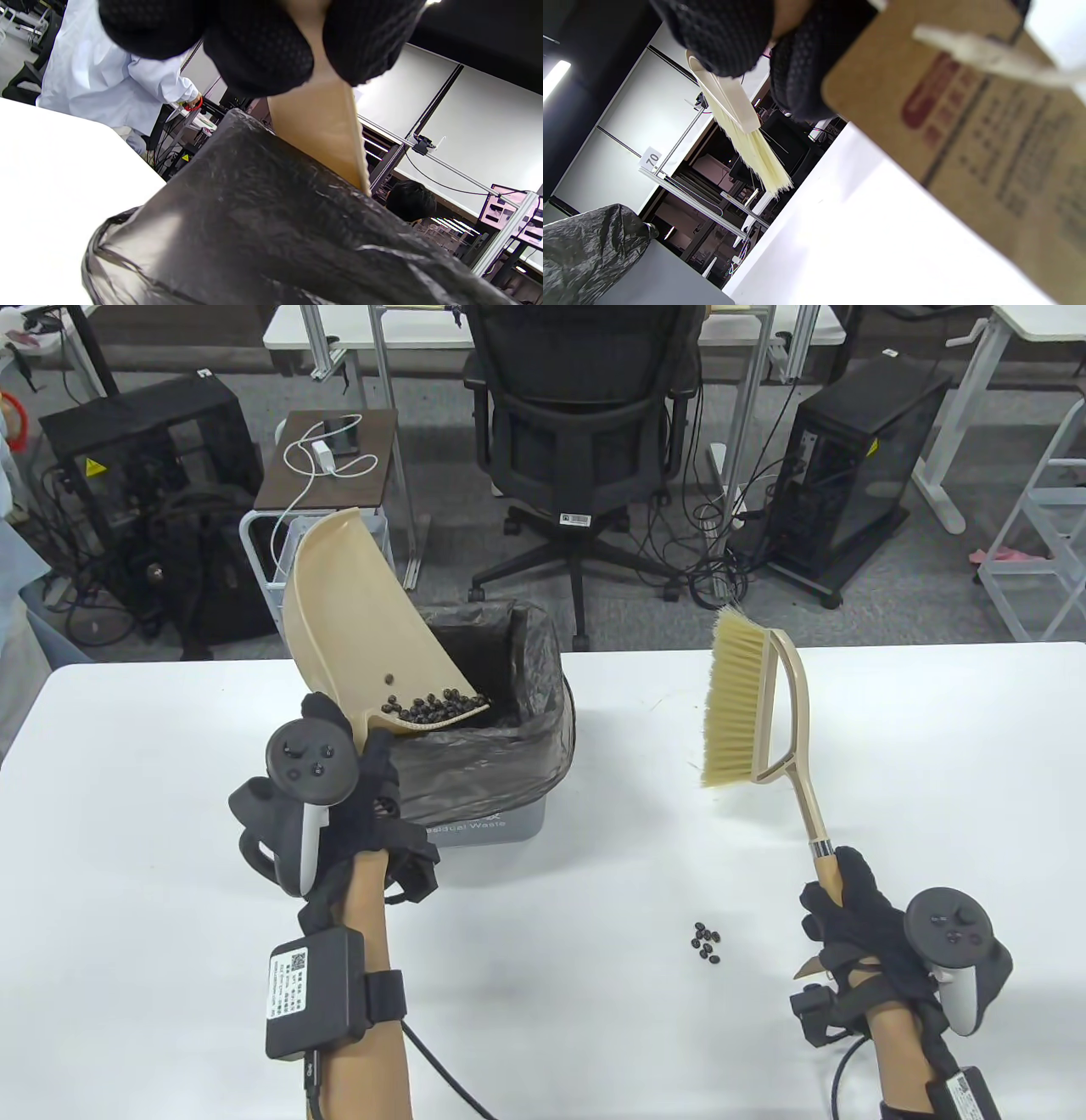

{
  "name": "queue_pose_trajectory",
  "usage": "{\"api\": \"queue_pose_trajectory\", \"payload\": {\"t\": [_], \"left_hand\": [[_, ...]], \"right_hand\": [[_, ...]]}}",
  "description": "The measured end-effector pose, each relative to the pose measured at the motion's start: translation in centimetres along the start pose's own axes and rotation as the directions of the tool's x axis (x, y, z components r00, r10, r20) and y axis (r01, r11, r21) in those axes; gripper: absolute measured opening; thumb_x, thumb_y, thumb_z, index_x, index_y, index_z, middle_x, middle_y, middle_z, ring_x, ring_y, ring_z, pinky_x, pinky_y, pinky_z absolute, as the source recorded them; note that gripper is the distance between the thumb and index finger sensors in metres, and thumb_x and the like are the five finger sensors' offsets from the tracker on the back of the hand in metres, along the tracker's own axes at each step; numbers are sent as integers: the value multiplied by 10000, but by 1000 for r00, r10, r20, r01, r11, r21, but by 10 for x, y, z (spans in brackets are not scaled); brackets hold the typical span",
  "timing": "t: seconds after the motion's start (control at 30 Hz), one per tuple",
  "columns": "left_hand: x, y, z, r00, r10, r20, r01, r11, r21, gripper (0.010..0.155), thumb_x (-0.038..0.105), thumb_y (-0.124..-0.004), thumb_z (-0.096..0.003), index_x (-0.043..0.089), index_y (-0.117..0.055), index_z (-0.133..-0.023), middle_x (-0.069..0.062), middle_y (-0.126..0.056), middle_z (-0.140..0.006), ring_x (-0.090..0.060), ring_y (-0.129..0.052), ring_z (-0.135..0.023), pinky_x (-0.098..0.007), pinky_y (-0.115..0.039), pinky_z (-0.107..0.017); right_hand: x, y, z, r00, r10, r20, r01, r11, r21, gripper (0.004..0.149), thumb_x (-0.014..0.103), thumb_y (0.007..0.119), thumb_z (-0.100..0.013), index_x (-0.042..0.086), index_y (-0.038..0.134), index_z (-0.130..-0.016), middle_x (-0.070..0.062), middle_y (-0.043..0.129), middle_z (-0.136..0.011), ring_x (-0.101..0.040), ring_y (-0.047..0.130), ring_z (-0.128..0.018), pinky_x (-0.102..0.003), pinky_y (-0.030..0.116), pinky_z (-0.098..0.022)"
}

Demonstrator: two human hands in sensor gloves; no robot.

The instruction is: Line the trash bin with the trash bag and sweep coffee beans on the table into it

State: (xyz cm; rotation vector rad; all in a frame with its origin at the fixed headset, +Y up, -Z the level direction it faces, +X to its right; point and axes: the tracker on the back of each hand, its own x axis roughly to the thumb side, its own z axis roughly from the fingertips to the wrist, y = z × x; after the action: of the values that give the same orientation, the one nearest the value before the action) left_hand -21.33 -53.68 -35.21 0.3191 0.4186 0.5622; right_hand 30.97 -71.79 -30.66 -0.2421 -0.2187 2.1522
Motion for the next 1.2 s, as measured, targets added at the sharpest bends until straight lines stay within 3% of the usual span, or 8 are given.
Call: {"api": "queue_pose_trajectory", "payload": {"t": [0.47,0.9,0.97,1.1,1.2], "left_hand": [[25,2,16,979,-163,119,146,979,145,712,339,-866,-549,183,-478,-1126,-82,-719,-1048,-155,-910,-713,-450,-781,-546],[56,-4,38,837,-502,219,412,841,351,717,314,-857,-560,236,-426,-1129,-51,-652,-1093,-158,-853,-776,-483,-714,-640],[57,-2,39,847,-479,231,389,854,344,714,322,-854,-558,232,-435,-1129,-43,-667,-1086,-155,-866,-761,-486,-708,-650],[50,9,32,956,-174,238,123,969,214,700,338,-841,-556,139,-485,-1125,-120,-734,-1034,-159,-930,-674,-474,-766,-577],[47,17,31,970,-51,239,8,984,179,701,352,-813,-567,76,-482,-1121,-163,-751,-1006,-144,-961,-605,-454,-802,-515]], "right_hand": [[0,2,0,999,29,12,-29,1000,-4,695,321,809,-421,95,519,-1011,-81,902,-744,-226,1003,-346,-445,825,-326],[0,4,0,999,49,21,-49,999,-4,694,318,811,-420,94,521,-1010,-82,904,-744,-228,1004,-347,-446,825,-327],[0,4,0,999,50,21,-50,999,-3,695,318,811,-420,95,521,-1010,-83,903,-744,-228,1003,-347,-446,825,-326],[0,4,0,999,29,16,-29,1000,7,694,319,811,-419,93,524,-1009,-83,904,-744,-228,1004,-345,-446,825,-326],[-1,3,-1,1000,10,12,-10,1000,11,694,319,811,-420,93,523,-1009,-83,904,-743,-227,1004,-344,-445,825,-325]]}}
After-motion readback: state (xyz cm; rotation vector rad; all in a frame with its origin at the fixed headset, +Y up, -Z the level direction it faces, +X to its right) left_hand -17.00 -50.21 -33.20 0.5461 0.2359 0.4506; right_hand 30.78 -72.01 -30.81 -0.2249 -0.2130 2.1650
